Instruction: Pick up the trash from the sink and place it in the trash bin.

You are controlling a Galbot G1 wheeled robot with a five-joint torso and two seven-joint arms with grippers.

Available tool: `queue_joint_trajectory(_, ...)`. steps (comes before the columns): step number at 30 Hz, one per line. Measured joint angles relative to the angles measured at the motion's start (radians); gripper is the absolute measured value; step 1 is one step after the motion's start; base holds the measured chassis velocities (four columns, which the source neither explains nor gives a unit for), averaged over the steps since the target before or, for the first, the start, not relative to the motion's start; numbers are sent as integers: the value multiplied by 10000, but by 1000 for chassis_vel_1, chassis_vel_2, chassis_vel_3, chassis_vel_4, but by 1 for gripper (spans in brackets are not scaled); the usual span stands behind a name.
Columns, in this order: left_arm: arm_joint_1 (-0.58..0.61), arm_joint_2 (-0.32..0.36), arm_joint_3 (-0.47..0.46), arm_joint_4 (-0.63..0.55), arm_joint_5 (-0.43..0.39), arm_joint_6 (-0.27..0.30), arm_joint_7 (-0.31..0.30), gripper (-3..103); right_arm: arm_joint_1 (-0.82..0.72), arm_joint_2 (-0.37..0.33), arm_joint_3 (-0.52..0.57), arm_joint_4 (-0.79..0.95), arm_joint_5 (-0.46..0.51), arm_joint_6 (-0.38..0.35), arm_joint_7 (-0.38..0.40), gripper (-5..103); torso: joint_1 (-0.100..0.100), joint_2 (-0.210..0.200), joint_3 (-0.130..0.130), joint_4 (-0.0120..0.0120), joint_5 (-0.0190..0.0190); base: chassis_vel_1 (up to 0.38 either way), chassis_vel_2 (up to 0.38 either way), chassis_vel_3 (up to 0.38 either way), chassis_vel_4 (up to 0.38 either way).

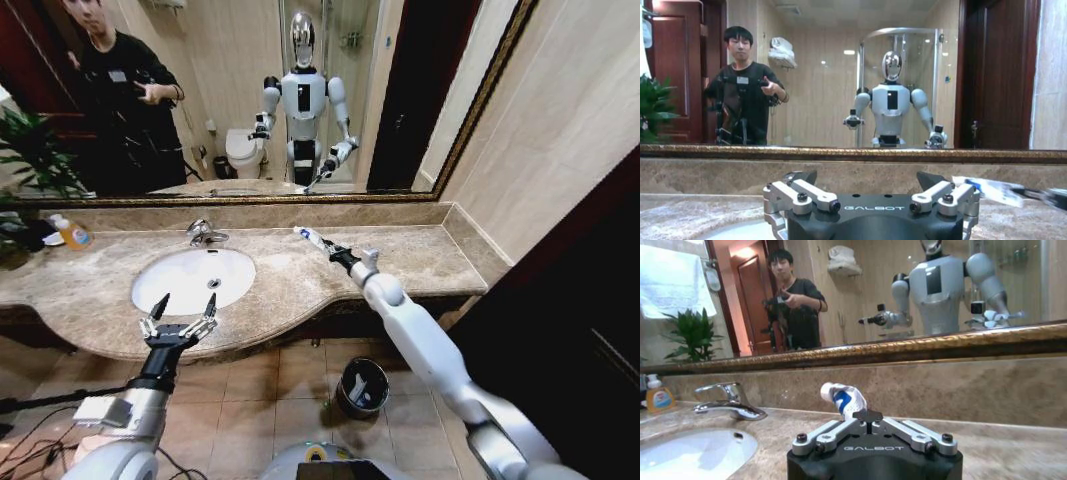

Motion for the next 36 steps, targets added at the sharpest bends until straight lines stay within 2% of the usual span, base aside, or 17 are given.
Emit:
queue_joint_trajectory(5, 0, 0, 0, 0, 0, 0, 1, 100, -1420, -392, 719, 1115, 303, 16, -303, 0, -2, 0, 0, -5, -1, 0, 0, 0, 0)
queue_joint_trajectory(7, 0, 0, 0, 0, 0, 0, -2, 100, -1847, -467, 1007, 1548, 417, 18, -573, 0, -2, 0, 0, 0, 0, 0, 0, 0, 0)
queue_joint_trajectory(10, 1, 0, 0, 0, 0, 0, -2, 100, -2223, -473, 1355, 1885, 464, 18, -794, 0, -2, 0, 1, 1, 0, 0, 0, 0, 0)
queue_joint_trajectory(12, 0, 0, 0, 0, 0, 0, -3, 100, -3034, -372, 2189, 2490, 552, -46, -1301, 0, 0, 0, 1, 3, -1, 0, 0, 0, 0)
queue_joint_trajectory(15, 0, 0, 1, 0, 0, 0, -3, 100, -3415, -318, 2475, 2694, 607, -60, -1461, 0, 0, -1, 0, 2, -1, 0, 0, 0, 0)
queue_joint_trajectory(16, 0, 0, 0, 0, 0, 0, -1, 100, -4354, -174, 3033, 3052, 701, 83, -1733, 0, 0, 0, 0, 0, 0, 0, 0, 0, 0)
queue_joint_trajectory(19, 0, 0, 0, 0, 1, 0, -2, 100, -5819, 50, 3803, 3251, 729, 741, -2333, 0, -2, 1, 0, -3, 0, 0, 0, 0, 0)
queue_joint_trajectory(23, 0, 0, 0, 0, 0, 0, -3, 100, -6319, 108, 4045, 3237, 757, 1088, -2569, 0, -2, 0, 0, -2, 1, 0, 0, 0, 0)
queue_joint_trajectory(26, 0, 0, 0, 0, 0, 0, -3, 100, -7228, 230, 4313, 2535, 936, 2137, -2922, 0, -1, 0, 1, 0, -1, 0, 0, 0, 0)
queue_joint_trajectory(30, 0, 0, 0, 0, 0, 0, -3, 100, -7500, 372, 4326, 1634, 1006, 2612, -2992, 0, -1, -1, 1, 0, 1, 0, 0, 0, 0)
queue_joint_trajectory(36, 0, -1, 0, 0, 0, 0, -3, 100, -7508, 638, 4057, 82, 1297, 2727, -2966, 0, -1, -1, 1, -1, -3, 0, 0, 0, 0)
